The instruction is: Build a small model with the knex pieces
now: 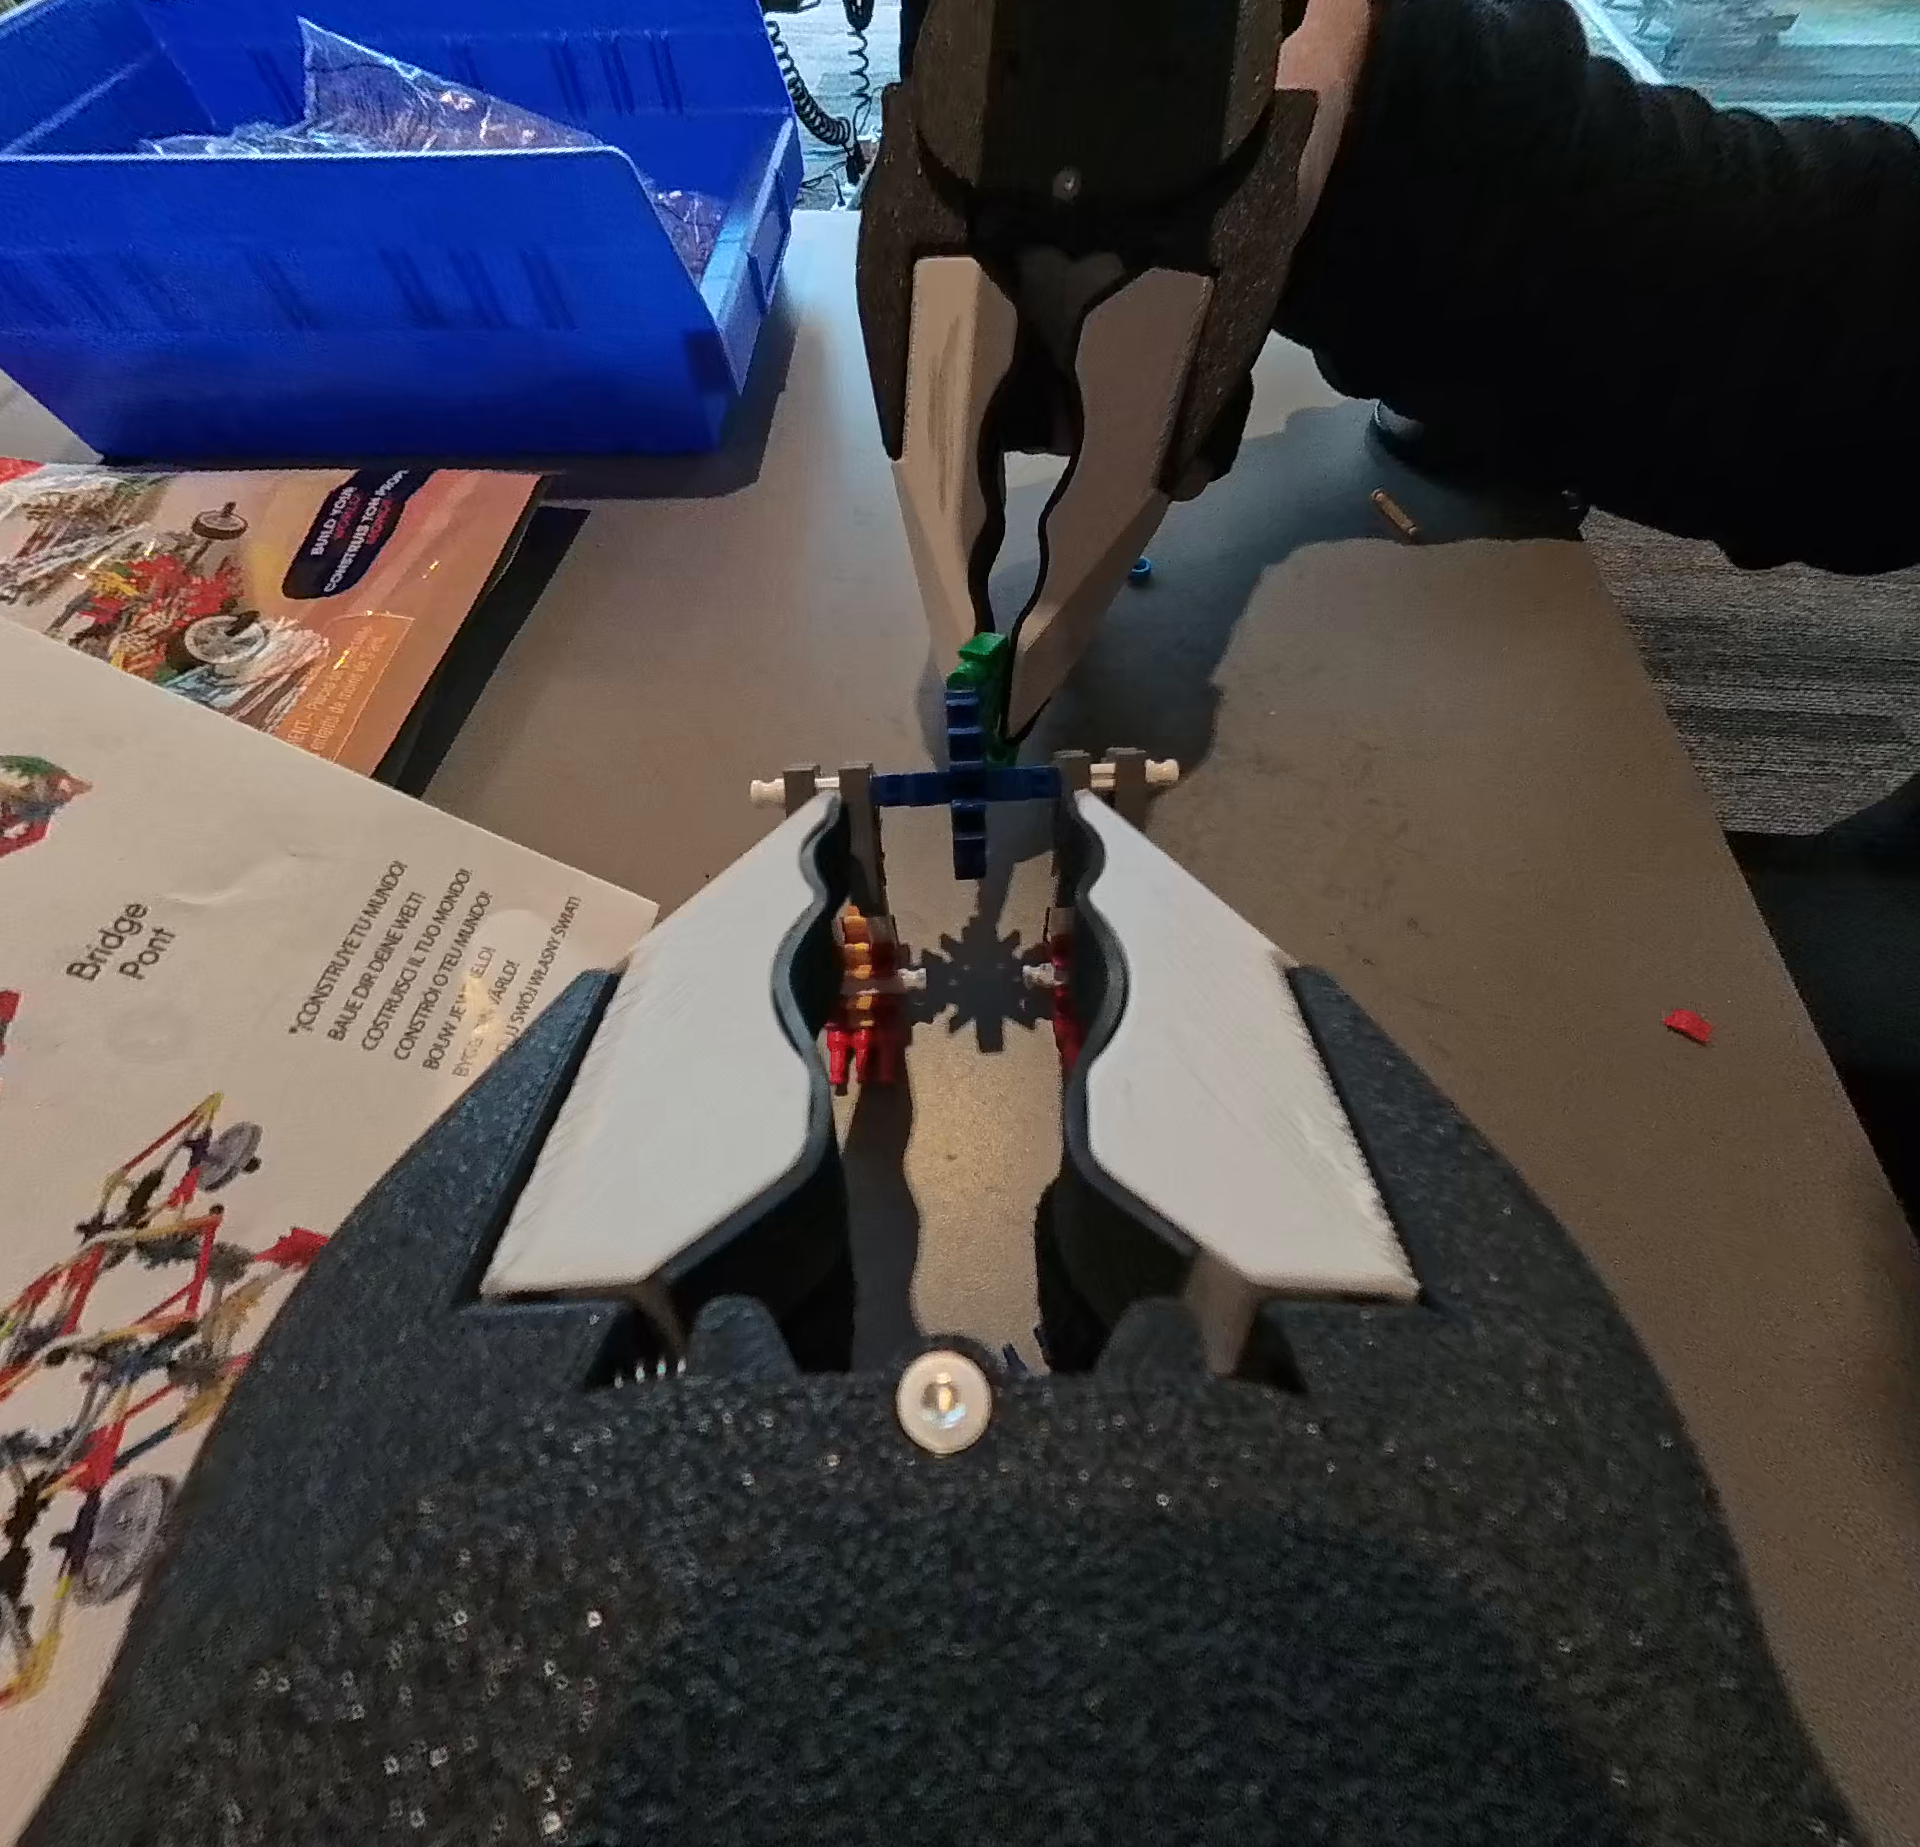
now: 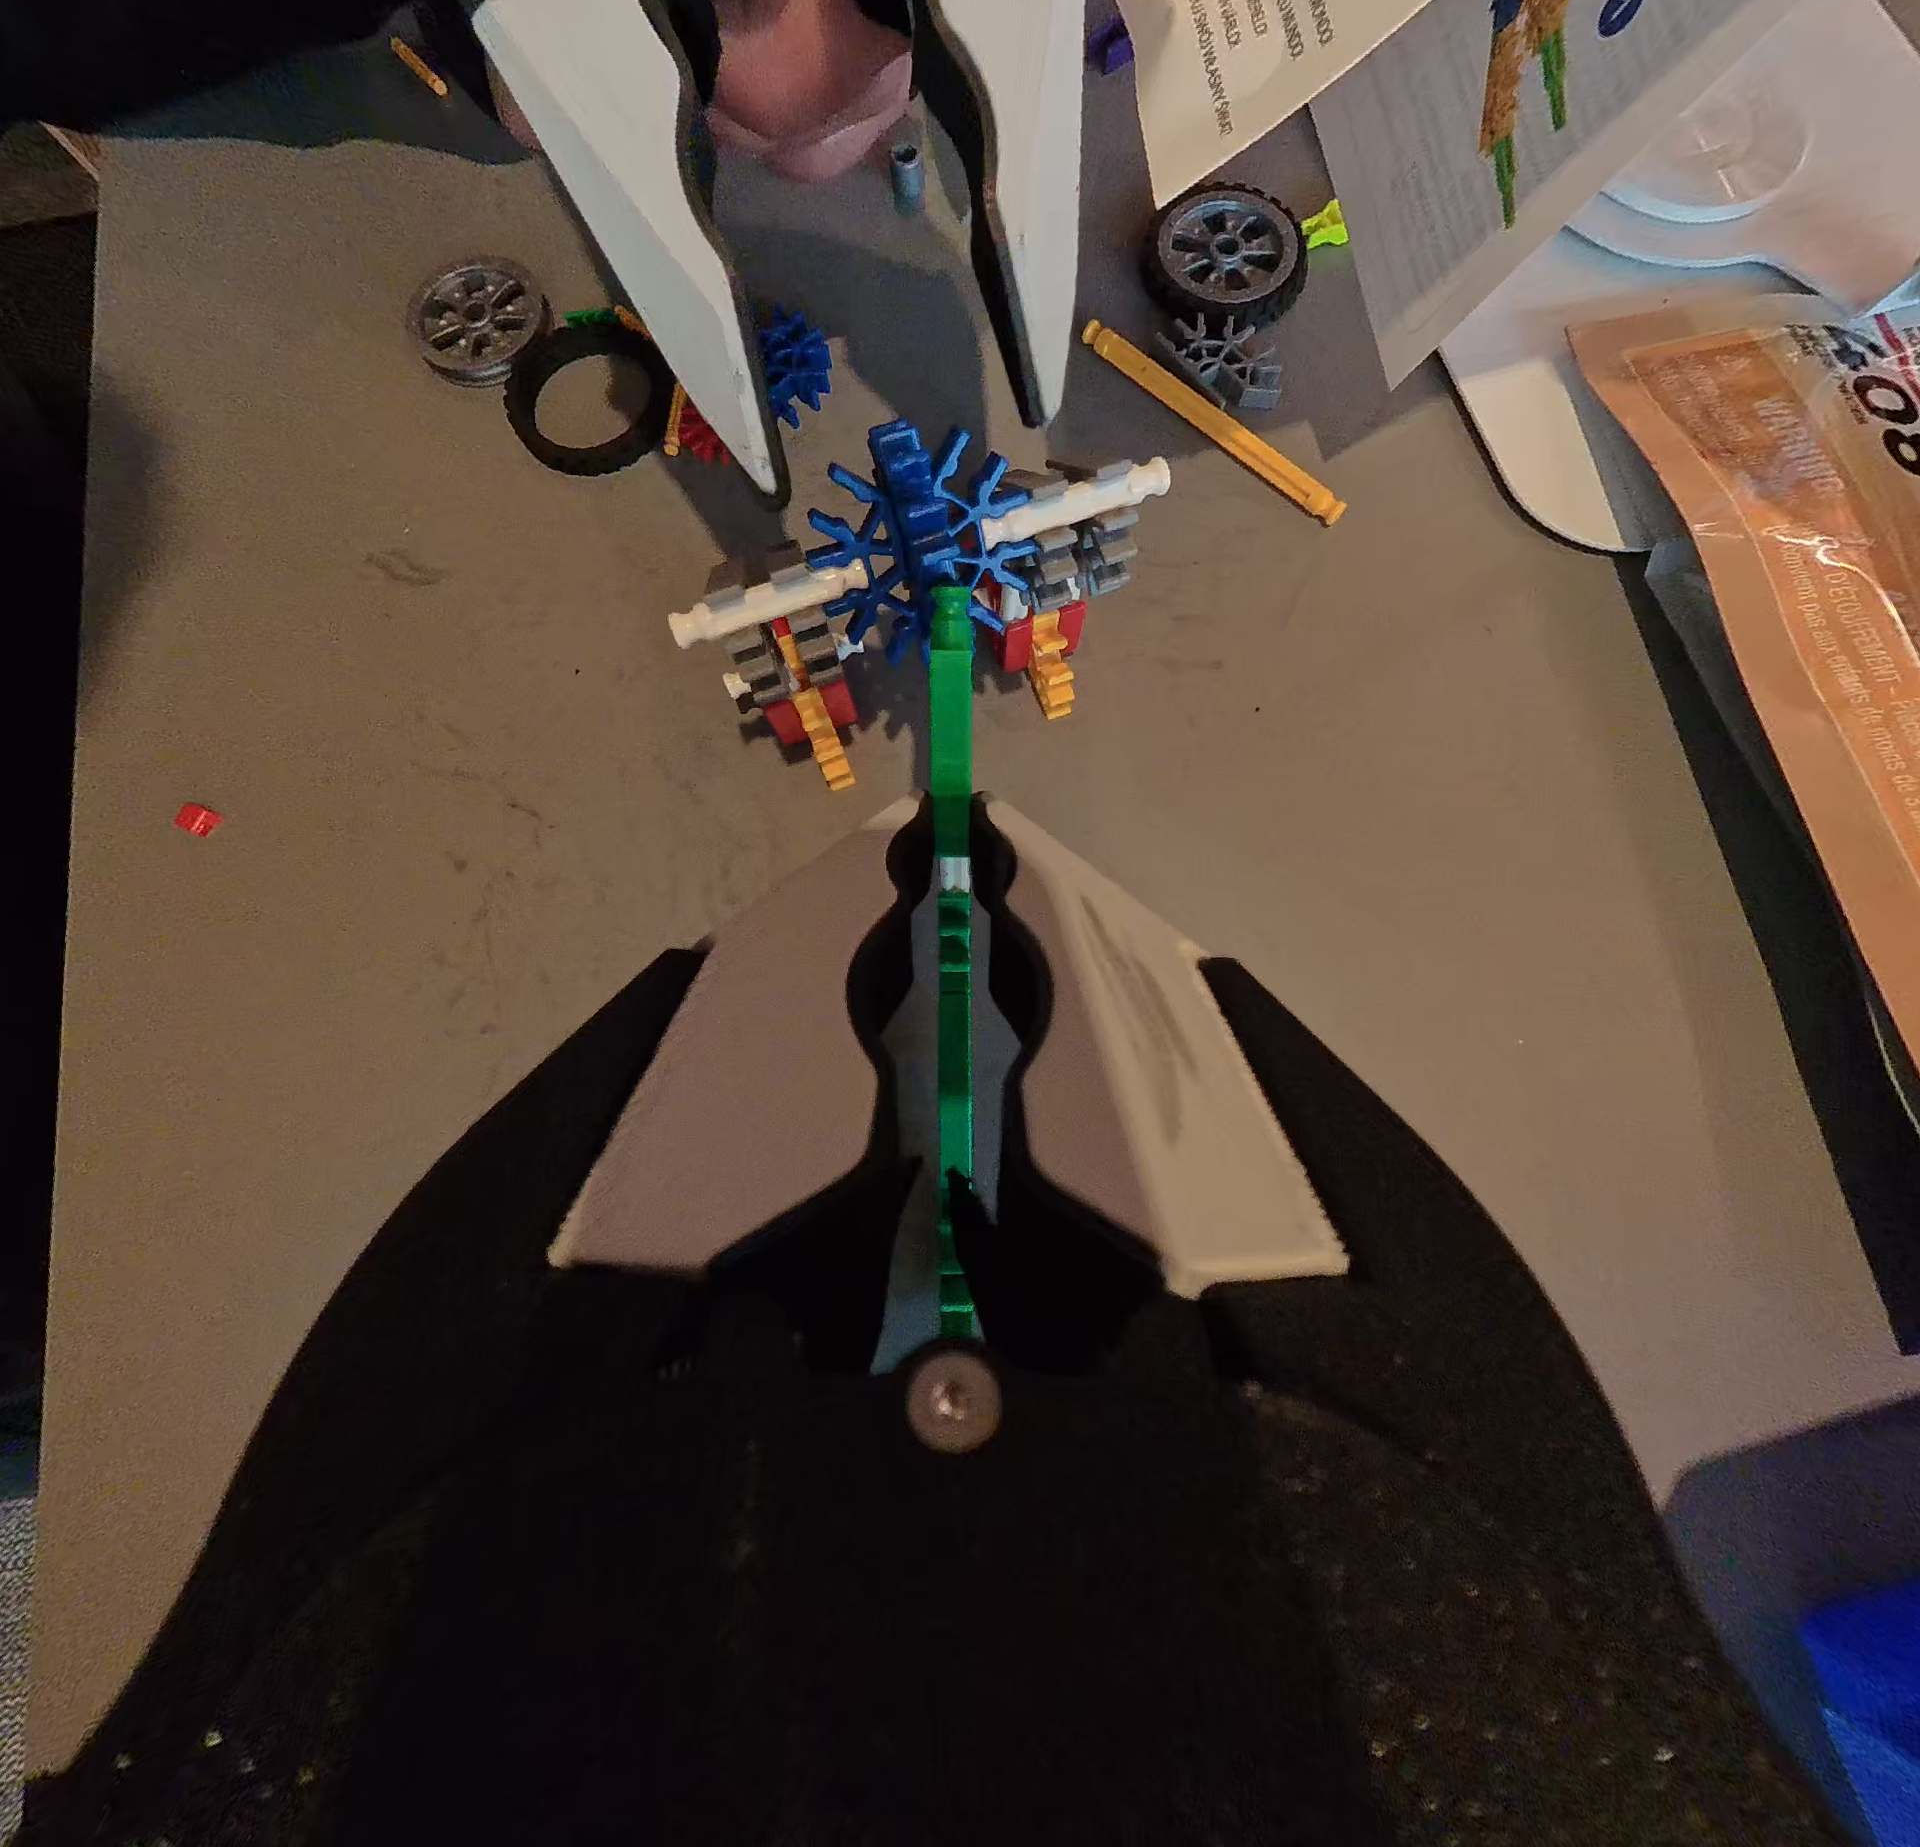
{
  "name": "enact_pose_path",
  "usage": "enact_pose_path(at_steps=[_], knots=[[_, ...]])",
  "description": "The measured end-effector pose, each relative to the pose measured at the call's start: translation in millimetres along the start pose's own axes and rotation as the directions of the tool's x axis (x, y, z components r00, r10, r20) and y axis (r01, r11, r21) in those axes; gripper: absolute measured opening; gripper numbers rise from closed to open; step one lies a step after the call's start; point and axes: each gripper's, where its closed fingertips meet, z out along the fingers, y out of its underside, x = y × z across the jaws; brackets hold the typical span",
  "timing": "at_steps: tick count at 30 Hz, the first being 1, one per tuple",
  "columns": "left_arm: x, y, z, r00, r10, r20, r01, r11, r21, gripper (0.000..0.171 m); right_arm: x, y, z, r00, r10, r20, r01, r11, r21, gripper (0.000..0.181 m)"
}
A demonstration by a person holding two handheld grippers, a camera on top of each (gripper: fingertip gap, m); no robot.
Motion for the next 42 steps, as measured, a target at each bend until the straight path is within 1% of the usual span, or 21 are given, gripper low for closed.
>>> enact_pose_path(at_steps=[8,18,36,42], knots=[[0,-3,-1,1.0,0.019,0.012,-0.019,1.0,0.009,0.042,1,1,-2,1.0,0.001,-0.006,-0.001,1.0,0.0,0.005],[1,-13,4,0.998,0.045,0.037,-0.047,0.998,0.052,0.041,2,-2,-2,1.0,-0.002,-0.011,0.002,1.0,0.016,0.005],[-1,-7,9,0.999,0.036,0.027,-0.037,0.999,0.035,0.041,3,-10,-2,1.0,-0.017,-0.014,0.018,0.998,0.058,0.005],[-3,-6,8,0.998,0.043,0.044,-0.044,0.999,0.023,0.041,3,-10,-5,1.0,-0.019,-0.017,0.021,0.997,0.074,0.005]])
